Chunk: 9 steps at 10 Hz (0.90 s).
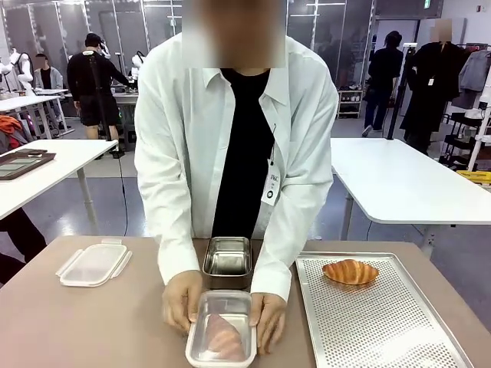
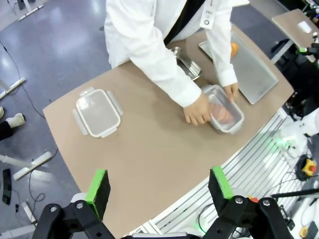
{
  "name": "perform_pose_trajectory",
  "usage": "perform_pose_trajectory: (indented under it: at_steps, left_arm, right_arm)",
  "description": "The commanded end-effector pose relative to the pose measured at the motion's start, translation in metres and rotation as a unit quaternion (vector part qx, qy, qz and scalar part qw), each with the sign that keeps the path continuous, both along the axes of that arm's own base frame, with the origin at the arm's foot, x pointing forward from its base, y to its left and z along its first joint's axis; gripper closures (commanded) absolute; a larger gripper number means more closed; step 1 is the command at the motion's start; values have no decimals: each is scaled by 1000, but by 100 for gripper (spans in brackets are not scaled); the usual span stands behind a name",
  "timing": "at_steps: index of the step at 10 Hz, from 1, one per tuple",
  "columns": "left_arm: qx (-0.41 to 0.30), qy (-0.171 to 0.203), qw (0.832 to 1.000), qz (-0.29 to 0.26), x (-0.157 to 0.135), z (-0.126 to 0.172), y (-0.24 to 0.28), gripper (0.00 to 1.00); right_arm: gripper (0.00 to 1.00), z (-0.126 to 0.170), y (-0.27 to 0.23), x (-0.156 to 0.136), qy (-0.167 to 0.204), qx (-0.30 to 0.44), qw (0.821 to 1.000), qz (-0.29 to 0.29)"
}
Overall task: Place the bread into the airtight container.
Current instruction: Pick up a Butter Roll and place it into an empty Airtight Container.
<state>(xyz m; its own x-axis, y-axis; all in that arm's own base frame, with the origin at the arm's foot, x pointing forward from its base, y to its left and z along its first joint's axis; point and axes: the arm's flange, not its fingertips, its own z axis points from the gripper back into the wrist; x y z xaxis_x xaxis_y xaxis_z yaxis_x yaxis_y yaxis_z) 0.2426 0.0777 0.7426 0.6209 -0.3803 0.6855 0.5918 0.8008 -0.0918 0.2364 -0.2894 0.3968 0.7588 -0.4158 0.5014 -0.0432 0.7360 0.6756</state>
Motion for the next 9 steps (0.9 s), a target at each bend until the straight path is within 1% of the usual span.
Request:
perform_pose_trajectory:
  at_steps: [1,9]
  left_arm:
    - [4,-1,1000,-7,-1,1,0,0]
    - [4,-1,1000,-7,-1,1,0,0]
  right_arm:
    - [0,29,9,-1,-13,-28,999,17]
    - [0,29,9,-1,-13,-28,999,17]
